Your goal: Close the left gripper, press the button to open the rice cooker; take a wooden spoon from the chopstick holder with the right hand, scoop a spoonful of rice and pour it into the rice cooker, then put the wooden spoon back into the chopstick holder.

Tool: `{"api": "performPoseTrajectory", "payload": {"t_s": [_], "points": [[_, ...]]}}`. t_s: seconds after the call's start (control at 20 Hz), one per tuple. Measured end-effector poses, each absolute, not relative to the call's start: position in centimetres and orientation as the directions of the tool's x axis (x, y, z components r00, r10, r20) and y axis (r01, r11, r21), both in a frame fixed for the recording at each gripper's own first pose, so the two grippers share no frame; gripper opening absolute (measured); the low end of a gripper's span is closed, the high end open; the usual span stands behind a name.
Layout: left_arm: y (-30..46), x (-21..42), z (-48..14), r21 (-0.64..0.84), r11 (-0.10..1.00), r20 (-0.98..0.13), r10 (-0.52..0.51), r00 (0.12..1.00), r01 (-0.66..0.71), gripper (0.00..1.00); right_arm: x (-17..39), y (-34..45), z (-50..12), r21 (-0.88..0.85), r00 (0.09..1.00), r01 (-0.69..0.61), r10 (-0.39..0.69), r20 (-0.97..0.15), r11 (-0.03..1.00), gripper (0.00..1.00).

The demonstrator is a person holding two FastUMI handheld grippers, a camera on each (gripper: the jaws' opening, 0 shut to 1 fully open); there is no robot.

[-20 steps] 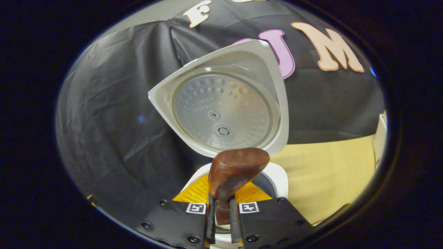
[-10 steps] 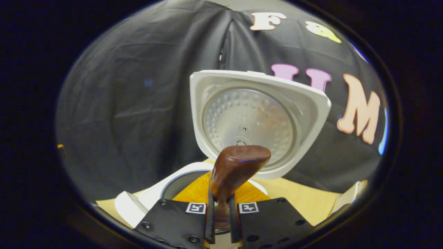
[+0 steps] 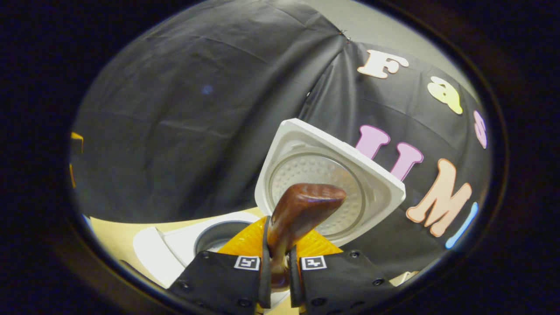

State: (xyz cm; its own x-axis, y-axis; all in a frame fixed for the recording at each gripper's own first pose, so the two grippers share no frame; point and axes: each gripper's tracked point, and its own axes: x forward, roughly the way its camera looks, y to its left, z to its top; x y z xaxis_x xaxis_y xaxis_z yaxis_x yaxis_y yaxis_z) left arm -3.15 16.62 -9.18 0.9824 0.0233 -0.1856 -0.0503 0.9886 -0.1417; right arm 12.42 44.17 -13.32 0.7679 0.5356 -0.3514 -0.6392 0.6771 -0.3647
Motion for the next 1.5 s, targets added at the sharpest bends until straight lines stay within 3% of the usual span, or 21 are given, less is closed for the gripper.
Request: {"api": "performPoseTrajectory", "payload": {"t_s": [0.2,0.45,1.05,1.5], "points": [[14.8,-2.1,-8.0,-0.139,0.990,-0.162,-0.002,0.987,-0.021,0.93,11.7,40.7,-10.5,-0.220,0.770,-0.622,0.537,-0.344,0.751,0.19],[10.9,-0.1,-6.4,-0.126,0.991,-0.132,-0.062,0.989,0.046,0.95,12.7,33.3,-8.3,-0.178,0.818,-0.547,0.478,-0.321,0.818,0.19],[0.6,2.8,-4.1,-0.105,0.974,-0.094,-0.213,0.973,0.203,0.95,13.5,13.0,-8.1,-0.125,0.904,-0.309,0.251,-0.346,0.943,0.19],[-5.6,3.8,-3.3,-0.096,0.956,-0.091,-0.287,0.954,0.278,0.95,11.1,-2.7,-10.2,-0.130,0.918,-0.097,0.038,-0.395,0.987,0.19]]}}
